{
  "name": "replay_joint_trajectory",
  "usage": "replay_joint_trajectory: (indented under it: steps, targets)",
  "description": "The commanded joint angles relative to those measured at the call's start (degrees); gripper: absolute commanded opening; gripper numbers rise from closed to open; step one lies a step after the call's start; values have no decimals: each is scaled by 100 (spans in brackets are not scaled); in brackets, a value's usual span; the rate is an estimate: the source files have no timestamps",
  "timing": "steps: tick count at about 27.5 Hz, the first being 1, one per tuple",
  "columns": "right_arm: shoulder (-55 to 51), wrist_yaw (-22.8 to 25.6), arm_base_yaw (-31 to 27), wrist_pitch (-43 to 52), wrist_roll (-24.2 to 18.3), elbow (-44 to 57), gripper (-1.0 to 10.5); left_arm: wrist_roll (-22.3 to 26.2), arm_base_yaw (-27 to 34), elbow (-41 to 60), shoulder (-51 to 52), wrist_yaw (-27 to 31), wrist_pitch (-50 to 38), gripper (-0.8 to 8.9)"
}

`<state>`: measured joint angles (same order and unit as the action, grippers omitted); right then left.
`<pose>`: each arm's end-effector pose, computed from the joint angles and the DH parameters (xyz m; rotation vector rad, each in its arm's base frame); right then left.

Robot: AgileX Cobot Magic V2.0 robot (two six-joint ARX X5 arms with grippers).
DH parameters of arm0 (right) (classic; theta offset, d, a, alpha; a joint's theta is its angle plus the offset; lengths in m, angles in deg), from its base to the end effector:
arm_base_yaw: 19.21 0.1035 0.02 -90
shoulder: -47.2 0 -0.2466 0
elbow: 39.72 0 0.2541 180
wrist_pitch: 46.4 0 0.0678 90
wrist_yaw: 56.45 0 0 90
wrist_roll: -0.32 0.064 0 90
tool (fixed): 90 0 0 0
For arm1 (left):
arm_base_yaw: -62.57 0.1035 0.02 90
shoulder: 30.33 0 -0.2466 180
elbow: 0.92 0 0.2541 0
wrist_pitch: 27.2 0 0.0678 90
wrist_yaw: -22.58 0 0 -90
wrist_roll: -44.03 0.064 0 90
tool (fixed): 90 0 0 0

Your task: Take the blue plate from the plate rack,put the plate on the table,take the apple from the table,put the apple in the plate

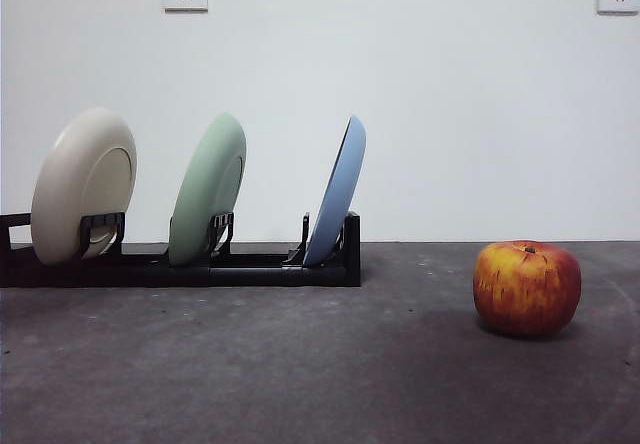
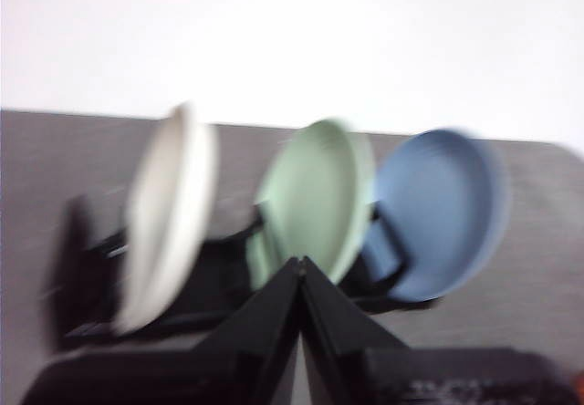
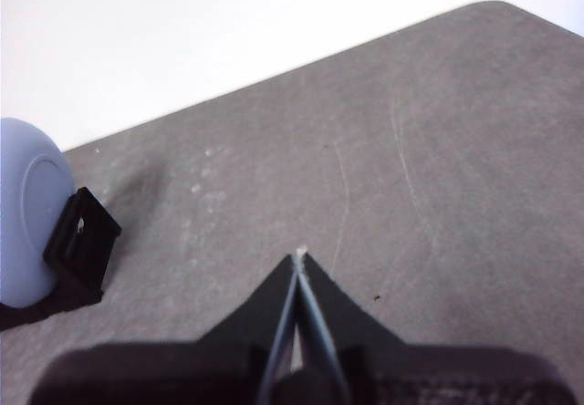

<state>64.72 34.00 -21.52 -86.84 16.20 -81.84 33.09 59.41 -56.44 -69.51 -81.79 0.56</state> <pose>0.1425 -0.0063 0.2475 0.2798 0.2681 -0.0859 0.1987 -0.0269 0.3051 -0.2084 0.2277 -0.2851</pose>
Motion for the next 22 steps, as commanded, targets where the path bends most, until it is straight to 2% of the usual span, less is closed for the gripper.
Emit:
replay_joint_trajectory:
  steps: [1,4,7,10,17,22]
  targets:
    - [516,-28,0,-343,48,-546,-5,-262,7,-452,-518,-645,-2,-6]
    - [1060,-260,0,-638,52,-1086,-1,-573,-39,-1008,-1165,-905,66,-6]
    - [1556,-492,0,-885,234,-1556,1,-623,-227,-1663,-1882,-1027,337,-6]
    - [1954,-774,0,-1143,240,-1899,1,-651,-474,-2382,-2605,-1169,748,-6]
    - [2933,-1862,4,-1574,151,-2433,0,-647,-1182,-4214,-4358,-1587,1443,-6]
    - [3735,-2577,9,-1996,39,-2564,1,-529,-1840,-6498,-6354,-1609,2389,-6]
